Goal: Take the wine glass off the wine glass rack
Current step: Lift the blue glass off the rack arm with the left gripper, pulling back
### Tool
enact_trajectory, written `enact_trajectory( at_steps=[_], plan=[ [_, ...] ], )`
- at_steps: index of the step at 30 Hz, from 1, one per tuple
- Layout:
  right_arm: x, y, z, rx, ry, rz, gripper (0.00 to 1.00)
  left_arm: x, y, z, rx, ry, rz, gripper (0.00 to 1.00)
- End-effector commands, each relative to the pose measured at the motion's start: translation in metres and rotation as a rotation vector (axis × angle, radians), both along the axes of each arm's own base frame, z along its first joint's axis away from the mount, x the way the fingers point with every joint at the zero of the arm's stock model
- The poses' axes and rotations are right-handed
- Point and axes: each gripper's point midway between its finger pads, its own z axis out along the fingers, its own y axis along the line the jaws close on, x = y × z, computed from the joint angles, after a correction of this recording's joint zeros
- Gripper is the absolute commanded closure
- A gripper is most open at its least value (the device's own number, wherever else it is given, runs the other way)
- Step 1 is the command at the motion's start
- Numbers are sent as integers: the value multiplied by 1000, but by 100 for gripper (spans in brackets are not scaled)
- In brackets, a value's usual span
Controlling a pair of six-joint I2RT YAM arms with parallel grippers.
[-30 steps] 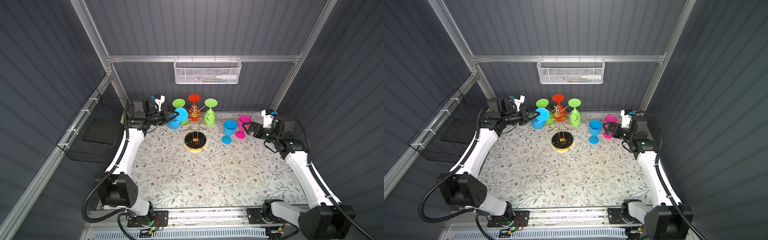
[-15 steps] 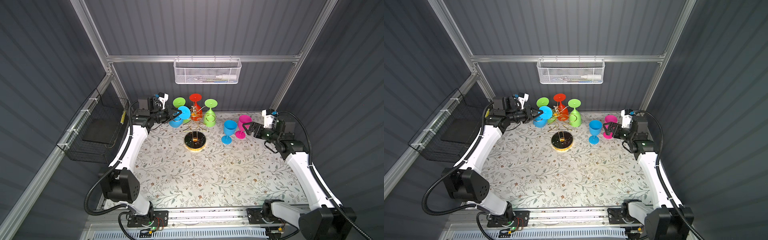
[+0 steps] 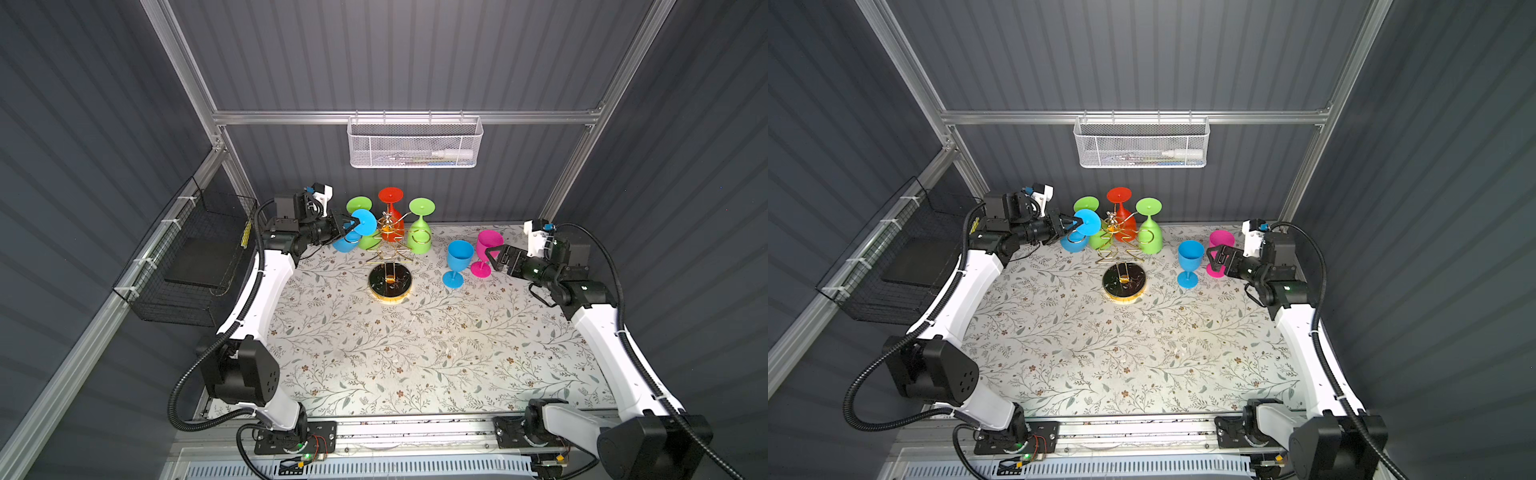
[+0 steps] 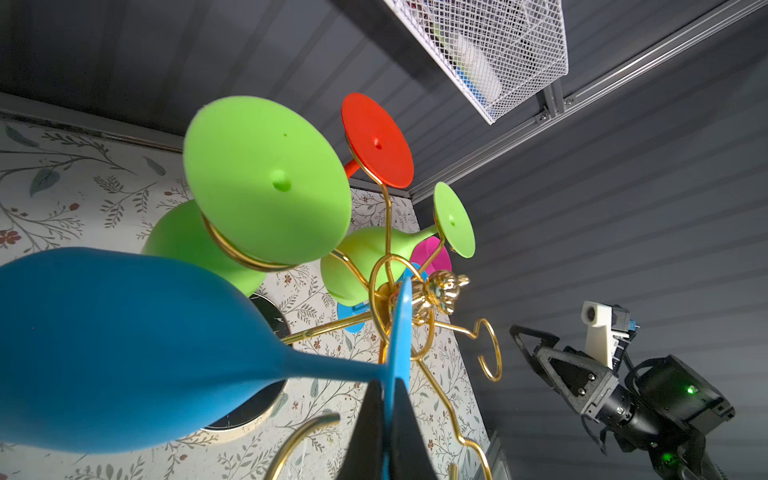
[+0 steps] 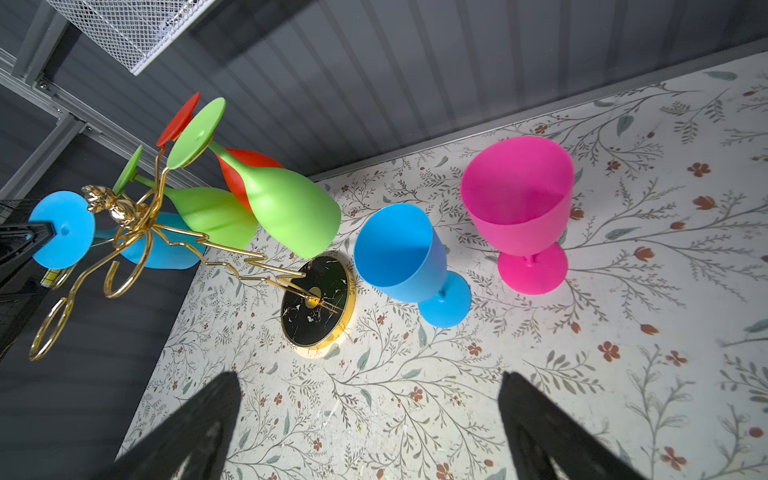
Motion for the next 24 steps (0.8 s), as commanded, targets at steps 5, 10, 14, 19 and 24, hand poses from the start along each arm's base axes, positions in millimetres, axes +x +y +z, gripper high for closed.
enact_trajectory(
  at_steps=[5,10,14,19,24],
  plan=[
    [-6,-2,1,-21,-10,-2,1,-2,15,24,18,-73,37,100],
    [-5,-2,2,-22,-13,-1,1,-4,28,24,44,-79,69,100],
    [-5,-2,3,-23,-16,-1,1,-8,42,28,52,-86,97,100],
    [-5,-3,2,-27,-15,-2,1,-16,51,39,54,-113,125,100],
    [-6,-3,3,-28,-15,0,1,-25,56,40,73,-110,125,100]
  ],
)
